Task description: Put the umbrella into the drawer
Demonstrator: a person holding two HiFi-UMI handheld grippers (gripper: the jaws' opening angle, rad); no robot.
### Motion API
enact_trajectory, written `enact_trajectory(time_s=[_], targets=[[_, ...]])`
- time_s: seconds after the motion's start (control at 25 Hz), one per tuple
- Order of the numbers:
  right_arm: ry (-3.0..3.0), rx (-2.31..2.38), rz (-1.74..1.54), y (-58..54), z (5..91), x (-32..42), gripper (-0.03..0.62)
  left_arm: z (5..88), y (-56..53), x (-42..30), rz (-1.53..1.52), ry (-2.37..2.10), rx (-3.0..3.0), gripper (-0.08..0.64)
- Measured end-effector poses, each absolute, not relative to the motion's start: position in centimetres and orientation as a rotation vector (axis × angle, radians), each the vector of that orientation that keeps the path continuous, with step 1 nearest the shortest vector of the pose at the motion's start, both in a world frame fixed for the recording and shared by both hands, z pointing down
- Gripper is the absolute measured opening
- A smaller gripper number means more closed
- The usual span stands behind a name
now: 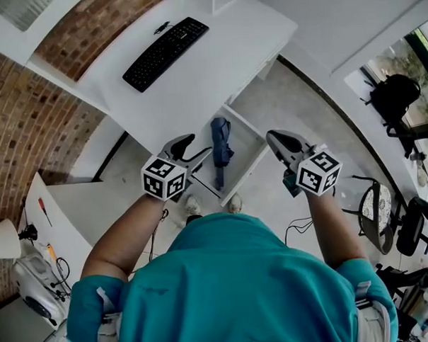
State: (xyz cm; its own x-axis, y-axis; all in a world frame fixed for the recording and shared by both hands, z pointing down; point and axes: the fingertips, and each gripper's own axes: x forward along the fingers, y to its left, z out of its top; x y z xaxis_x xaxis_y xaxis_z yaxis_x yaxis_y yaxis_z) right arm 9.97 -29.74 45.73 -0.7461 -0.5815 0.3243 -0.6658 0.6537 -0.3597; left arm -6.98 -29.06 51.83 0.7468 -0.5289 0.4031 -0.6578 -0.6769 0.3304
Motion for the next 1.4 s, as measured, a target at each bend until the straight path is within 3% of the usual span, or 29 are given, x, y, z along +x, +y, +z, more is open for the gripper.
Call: enact_trajectory(time_s=[0.52,0.8,1.4], targets=[[-2.774,1.083,0.574,-30.3,37.5,8.9,0.023,37.9,-27.2,-13.3,0.025,-0.972,2.687,0.147],[-2.809,1.107,0.493,-31.0,34.2,9.0,0.023,32.9,-27.2,-14.7,-0.083,-0.996,2.78,0.032],[-2.828,1.096,0.45,-30.7,32.8,8.5,0.021,31.4,-27.0,-15.0,-0.109,-1.019,2.802,0.015]])
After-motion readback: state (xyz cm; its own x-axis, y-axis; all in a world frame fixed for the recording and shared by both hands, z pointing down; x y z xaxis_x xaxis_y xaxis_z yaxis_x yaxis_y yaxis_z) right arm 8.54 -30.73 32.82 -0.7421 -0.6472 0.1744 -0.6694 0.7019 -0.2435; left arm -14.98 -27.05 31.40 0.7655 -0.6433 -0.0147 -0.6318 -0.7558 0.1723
